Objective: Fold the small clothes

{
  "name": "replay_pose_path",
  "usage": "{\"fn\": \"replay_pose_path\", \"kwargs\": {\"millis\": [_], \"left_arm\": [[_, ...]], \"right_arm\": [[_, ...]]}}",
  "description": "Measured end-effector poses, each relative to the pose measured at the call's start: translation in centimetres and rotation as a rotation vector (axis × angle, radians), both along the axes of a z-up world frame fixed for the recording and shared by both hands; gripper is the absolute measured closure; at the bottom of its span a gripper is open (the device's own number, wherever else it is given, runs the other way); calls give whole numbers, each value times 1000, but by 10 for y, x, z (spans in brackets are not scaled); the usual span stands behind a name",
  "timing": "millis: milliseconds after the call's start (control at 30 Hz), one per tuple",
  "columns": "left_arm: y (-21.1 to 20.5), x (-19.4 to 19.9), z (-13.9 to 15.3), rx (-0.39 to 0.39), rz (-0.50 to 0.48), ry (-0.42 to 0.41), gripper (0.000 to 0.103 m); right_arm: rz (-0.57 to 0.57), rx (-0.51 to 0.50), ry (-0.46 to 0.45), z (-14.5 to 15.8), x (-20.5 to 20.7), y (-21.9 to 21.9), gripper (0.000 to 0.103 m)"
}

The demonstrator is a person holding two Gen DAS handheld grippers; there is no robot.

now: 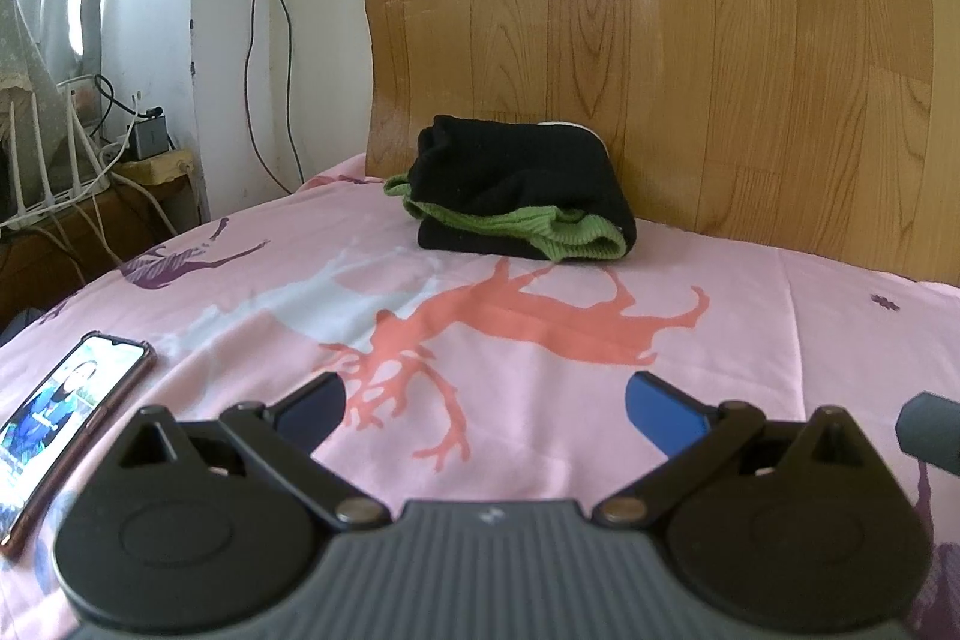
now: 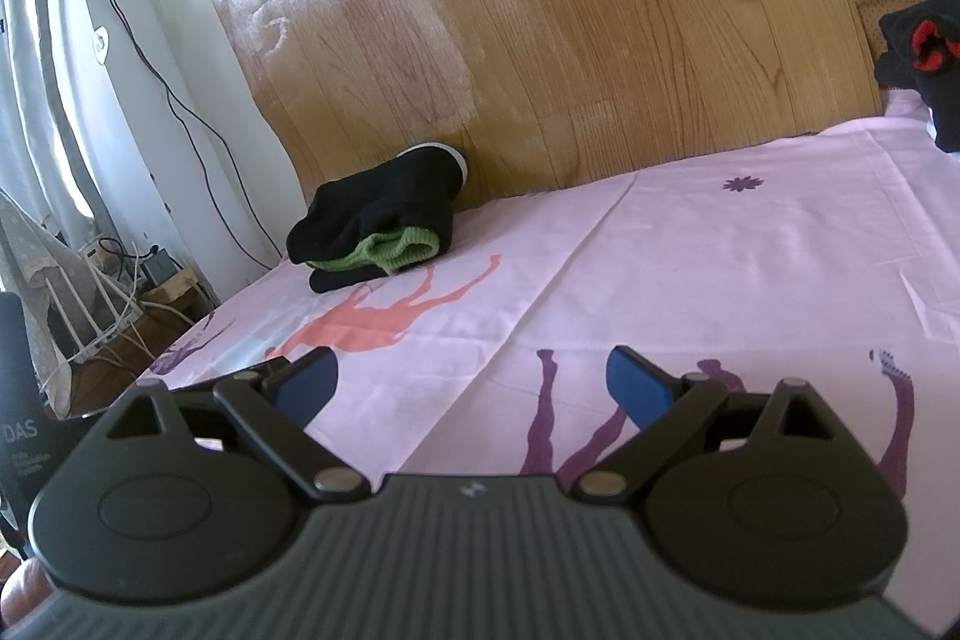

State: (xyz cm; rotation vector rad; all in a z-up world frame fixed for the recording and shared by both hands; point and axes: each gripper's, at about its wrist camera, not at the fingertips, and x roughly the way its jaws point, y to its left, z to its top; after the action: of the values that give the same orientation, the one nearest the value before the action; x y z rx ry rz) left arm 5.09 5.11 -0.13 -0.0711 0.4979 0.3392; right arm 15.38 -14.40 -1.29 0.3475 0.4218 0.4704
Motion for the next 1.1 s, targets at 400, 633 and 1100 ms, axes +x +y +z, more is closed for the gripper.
{"fn": "replay_pose_path", "kwargs": {"millis": [400, 633, 1100], "left_arm": [[-4, -1, -1, 25, 5, 4, 0], [-4, 0, -1, 34, 0, 5, 0], [-6, 0, 0, 54, -3, 11, 0]], "right_arm": [[-3, 4, -2, -1, 0, -1, 5], [-1, 5, -2, -1, 0, -1, 5], [-1, 5, -3, -1, 0, -2, 5]]}}
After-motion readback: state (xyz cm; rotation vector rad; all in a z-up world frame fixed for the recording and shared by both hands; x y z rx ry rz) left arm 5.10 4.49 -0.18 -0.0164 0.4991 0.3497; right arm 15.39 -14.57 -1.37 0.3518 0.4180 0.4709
